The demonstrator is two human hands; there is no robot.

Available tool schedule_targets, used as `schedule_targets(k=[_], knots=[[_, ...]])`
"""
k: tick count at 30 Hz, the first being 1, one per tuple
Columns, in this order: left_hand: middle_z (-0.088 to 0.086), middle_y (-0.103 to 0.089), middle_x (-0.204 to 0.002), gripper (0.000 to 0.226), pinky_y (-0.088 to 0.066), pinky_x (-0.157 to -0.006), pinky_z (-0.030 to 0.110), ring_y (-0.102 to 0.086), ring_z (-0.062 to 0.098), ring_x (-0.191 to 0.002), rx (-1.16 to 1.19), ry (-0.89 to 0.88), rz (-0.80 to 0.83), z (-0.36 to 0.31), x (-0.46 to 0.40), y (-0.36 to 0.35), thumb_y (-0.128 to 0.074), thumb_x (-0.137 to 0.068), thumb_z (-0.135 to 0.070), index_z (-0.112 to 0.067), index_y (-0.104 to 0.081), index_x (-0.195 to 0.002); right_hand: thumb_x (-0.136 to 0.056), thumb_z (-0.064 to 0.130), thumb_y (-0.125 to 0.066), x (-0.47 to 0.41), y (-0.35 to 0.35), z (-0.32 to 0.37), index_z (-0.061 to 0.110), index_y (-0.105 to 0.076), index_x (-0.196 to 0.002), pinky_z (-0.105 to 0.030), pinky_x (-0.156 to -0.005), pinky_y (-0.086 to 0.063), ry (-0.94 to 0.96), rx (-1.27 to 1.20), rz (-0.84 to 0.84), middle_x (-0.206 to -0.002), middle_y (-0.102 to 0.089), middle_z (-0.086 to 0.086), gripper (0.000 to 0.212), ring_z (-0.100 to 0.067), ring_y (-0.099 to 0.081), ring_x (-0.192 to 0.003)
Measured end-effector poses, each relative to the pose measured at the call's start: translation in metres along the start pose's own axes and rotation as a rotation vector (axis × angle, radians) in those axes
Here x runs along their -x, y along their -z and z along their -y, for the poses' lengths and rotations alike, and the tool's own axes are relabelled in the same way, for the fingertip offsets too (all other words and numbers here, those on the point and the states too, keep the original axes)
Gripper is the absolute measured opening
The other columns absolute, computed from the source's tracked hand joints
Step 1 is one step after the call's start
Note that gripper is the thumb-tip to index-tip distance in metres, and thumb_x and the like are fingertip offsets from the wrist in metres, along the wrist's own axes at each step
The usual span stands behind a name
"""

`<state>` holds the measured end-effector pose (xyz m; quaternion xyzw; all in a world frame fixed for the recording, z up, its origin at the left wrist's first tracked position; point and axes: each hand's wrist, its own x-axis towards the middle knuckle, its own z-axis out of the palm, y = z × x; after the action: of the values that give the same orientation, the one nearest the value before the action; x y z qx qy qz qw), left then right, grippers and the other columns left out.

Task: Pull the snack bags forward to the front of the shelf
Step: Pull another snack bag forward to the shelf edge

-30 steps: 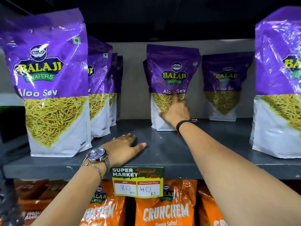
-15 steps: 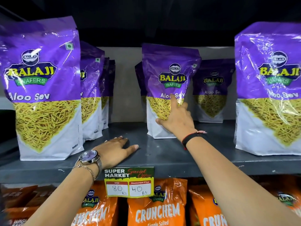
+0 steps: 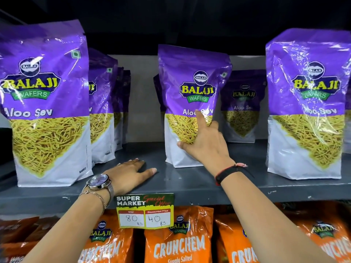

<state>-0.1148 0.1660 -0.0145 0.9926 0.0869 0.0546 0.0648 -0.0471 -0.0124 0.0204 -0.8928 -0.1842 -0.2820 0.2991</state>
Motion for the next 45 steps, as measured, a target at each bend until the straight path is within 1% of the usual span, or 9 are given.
schedule_targets(k=[15,22,24,26,27,29,34,41,45], knots=[[0.0,-0.011,-0.158,0.068,-0.011,-0.118,0.031,-0.013,0.015,-0.145,-0.006,0.001,0.019,-0.001,0.0,0.001,-0.022,-0.09,-0.059,-0.021,-0.018,-0.146,-0.073,0.05,-0.069,0.026,0.015,0.008,0.033,-0.011,-0.145,-0.041,-0.086,-0.047,0.012,0.021,-0.031,-0.132,-0.036,-0.017,0.094,-0.04,-0.047,-0.112],[0.002,-0.012,-0.158,0.068,-0.011,-0.117,0.03,-0.016,0.017,-0.144,0.003,-0.004,0.016,-0.001,0.0,0.001,-0.023,-0.09,-0.058,-0.019,-0.019,-0.146,-0.07,0.059,-0.066,0.043,0.023,0.01,0.035,-0.011,-0.144,-0.038,-0.077,-0.047,0.013,0.1,-0.088,-0.124,-0.04,-0.014,0.095,-0.038,-0.049,-0.108],[0.002,-0.013,-0.158,0.068,-0.013,-0.117,0.03,-0.018,0.018,-0.144,0.005,-0.006,0.016,0.0,0.0,0.001,-0.023,-0.09,-0.059,-0.02,-0.02,-0.145,-0.07,0.061,-0.065,0.047,0.025,0.01,0.036,-0.011,-0.144,-0.037,-0.073,-0.045,0.011,0.11,-0.098,-0.124,-0.04,-0.014,0.095,-0.038,-0.048,-0.108],[0.002,-0.014,-0.158,0.068,-0.013,-0.117,0.03,-0.018,0.018,-0.144,0.004,-0.005,0.016,0.001,-0.001,0.0,-0.023,-0.089,-0.059,-0.021,-0.02,-0.145,-0.07,0.062,-0.064,0.052,0.028,0.01,0.038,-0.011,-0.144,-0.033,-0.067,-0.037,0.007,0.116,-0.109,-0.123,-0.04,-0.013,0.094,-0.037,-0.048,-0.107],[0.002,-0.014,-0.158,0.068,-0.013,-0.117,0.03,-0.018,0.018,-0.144,0.002,-0.004,0.014,0.001,-0.001,0.0,-0.023,-0.089,-0.06,-0.021,-0.02,-0.145,-0.07,0.062,-0.063,0.054,0.029,0.01,0.038,-0.011,-0.144,-0.032,-0.066,-0.032,0.006,0.119,-0.115,-0.122,-0.04,-0.012,0.094,-0.036,-0.048,-0.107],[0.002,-0.015,-0.158,0.068,-0.014,-0.117,0.03,-0.019,0.018,-0.143,0.002,-0.005,0.007,0.001,-0.002,0.0,-0.023,-0.089,-0.06,-0.021,-0.022,-0.145,-0.069,0.064,-0.062,0.059,0.032,0.011,0.039,-0.011,-0.144,-0.032,-0.065,-0.029,0.005,0.127,-0.122,-0.121,-0.04,-0.012,0.094,-0.035,-0.048,-0.106],[0.002,-0.019,-0.157,0.065,-0.018,-0.115,0.03,-0.024,0.02,-0.141,0.022,-0.018,-0.005,0.002,-0.002,0.0,-0.025,-0.089,-0.059,-0.022,-0.027,-0.143,-0.067,0.065,-0.063,0.068,0.041,0.013,0.04,-0.011,-0.143,-0.032,-0.065,-0.028,0.008,0.14,-0.129,-0.122,-0.04,-0.011,0.095,-0.034,-0.048,-0.106],[0.003,-0.017,-0.157,0.066,-0.016,-0.116,0.032,-0.022,0.02,-0.142,0.01,-0.017,0.002,0.002,-0.002,0.0,-0.024,-0.089,-0.06,-0.022,-0.026,-0.143,-0.066,0.069,-0.06,0.082,0.05,0.015,0.041,-0.011,-0.143,-0.03,-0.061,-0.028,0.018,0.174,-0.163,-0.116,-0.041,-0.009,0.095,-0.031,-0.048,-0.101],[0.003,-0.016,-0.157,0.065,-0.015,-0.116,0.032,-0.02,0.02,-0.143,-0.005,-0.025,0.005,0.001,-0.001,0.0,-0.023,-0.09,-0.058,-0.022,-0.024,-0.144,-0.066,0.07,-0.058,0.087,0.055,0.015,0.041,-0.008,-0.142,-0.029,-0.061,-0.028,0.027,0.18,-0.158,-0.116,-0.04,-0.008,0.095,-0.03,-0.047,-0.102]])
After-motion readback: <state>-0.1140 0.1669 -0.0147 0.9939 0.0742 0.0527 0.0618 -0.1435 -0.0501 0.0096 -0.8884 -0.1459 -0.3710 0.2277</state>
